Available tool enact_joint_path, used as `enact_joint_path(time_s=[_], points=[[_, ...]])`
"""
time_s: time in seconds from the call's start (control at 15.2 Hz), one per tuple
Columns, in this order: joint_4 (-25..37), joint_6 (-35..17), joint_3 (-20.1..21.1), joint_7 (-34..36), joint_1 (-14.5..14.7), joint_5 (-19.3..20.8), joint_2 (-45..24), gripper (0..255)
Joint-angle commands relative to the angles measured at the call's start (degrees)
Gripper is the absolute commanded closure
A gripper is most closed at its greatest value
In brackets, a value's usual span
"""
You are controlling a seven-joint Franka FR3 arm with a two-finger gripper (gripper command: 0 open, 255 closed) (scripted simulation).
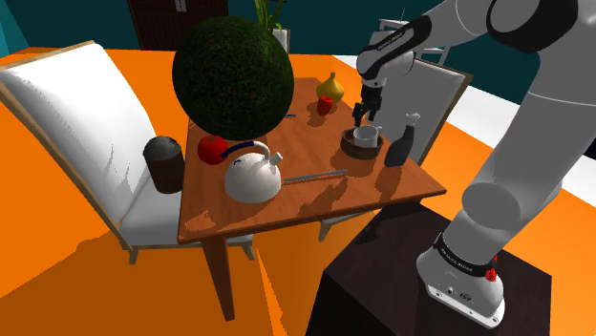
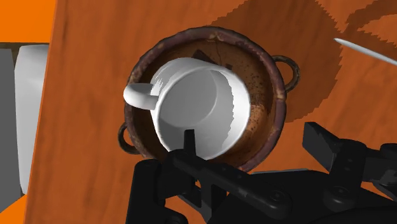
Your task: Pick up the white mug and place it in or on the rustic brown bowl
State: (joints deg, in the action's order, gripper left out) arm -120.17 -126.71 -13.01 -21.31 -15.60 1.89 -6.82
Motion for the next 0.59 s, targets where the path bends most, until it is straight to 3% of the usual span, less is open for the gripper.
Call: enact_joint_path(time_s=[0.0, 0.53], points=[[1.71, 3.34, 0.03, 0.28, 0.18, 0.37, 1.61, 0], [2.50, 4.77, 0.05, 0.39, 0.24, 0.50, 2.26, 0]])
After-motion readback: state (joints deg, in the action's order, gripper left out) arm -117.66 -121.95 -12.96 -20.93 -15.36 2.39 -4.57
